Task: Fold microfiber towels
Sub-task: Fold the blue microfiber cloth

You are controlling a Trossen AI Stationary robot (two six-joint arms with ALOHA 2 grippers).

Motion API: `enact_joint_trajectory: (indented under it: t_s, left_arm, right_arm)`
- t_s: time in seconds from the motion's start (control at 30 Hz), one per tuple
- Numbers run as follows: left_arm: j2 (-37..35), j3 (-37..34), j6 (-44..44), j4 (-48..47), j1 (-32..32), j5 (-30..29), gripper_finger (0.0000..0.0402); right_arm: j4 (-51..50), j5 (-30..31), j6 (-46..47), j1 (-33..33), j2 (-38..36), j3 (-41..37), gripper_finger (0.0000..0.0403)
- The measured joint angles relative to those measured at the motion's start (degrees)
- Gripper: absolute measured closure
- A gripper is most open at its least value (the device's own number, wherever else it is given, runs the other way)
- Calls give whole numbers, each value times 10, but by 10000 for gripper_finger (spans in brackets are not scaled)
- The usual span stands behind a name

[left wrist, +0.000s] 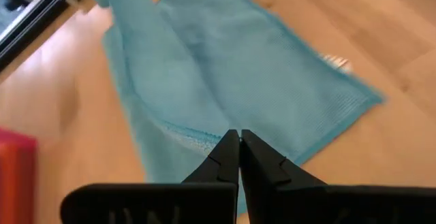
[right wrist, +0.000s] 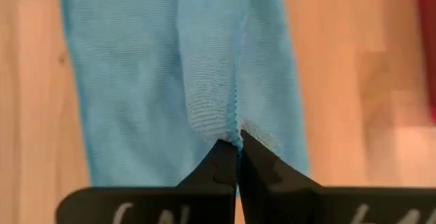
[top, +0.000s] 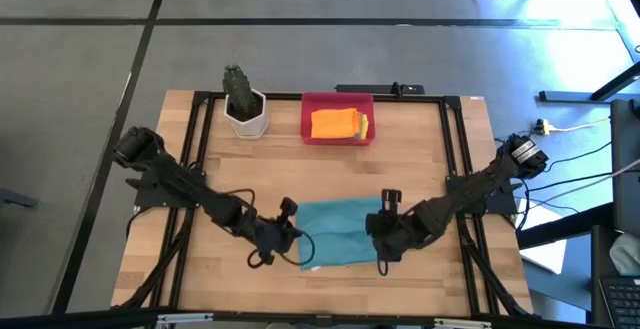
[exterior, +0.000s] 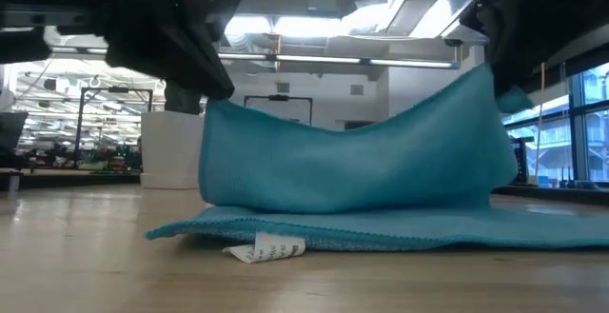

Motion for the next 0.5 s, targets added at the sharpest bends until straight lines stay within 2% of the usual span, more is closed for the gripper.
enact_joint_trajectory:
  t_s: [0.27,0.5]
  left_arm:
    - [40,0,-6,68,-22,6,401]
    - [41,0,-15,75,-40,6,401]
  right_arm:
    - [4,-73,3,20,42,0,400]
    - [3,-122,3,34,67,0,400]
